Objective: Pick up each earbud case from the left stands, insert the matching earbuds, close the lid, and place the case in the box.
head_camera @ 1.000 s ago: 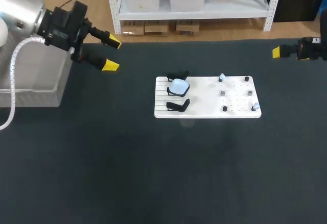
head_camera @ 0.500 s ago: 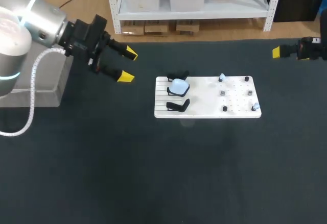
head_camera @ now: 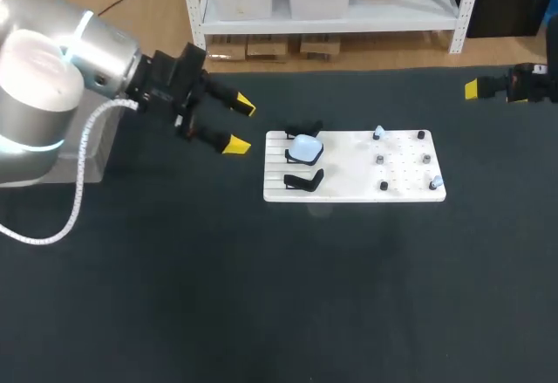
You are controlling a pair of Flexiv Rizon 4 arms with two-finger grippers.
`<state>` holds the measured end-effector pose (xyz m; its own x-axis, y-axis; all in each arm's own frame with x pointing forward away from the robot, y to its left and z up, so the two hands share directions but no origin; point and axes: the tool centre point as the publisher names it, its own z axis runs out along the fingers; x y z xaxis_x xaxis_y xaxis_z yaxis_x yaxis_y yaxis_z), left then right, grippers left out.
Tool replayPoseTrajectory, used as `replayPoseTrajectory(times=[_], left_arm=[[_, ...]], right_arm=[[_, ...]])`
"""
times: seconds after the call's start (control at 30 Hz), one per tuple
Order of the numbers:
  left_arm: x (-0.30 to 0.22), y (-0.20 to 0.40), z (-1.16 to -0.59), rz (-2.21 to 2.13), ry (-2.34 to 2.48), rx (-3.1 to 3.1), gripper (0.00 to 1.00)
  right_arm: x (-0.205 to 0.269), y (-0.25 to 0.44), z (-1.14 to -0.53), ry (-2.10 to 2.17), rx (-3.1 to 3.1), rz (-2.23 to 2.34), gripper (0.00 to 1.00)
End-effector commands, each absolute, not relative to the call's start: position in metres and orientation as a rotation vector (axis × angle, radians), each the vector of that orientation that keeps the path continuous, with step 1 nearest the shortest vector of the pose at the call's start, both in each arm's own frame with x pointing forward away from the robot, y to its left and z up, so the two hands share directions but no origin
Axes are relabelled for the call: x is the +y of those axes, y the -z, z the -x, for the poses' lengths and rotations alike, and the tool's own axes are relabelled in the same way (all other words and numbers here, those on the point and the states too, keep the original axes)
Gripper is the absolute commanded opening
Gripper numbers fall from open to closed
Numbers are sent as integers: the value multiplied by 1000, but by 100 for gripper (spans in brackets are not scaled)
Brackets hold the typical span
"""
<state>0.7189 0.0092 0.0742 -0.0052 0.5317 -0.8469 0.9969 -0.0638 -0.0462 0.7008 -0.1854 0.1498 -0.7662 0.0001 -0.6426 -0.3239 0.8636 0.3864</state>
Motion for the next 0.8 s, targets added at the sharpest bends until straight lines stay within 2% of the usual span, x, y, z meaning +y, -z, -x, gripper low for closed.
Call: replayPoseTrajectory(times=[0.03,0.8], left_arm=[[-10,-65,-721,-1656,978,1584,100],[-41,-35,-727,-1619,1027,1599,100]], right_arm=[[-186,-150,-700,-642,2373,234,100],[-186,-150,-700,-642,2373,234,100]])
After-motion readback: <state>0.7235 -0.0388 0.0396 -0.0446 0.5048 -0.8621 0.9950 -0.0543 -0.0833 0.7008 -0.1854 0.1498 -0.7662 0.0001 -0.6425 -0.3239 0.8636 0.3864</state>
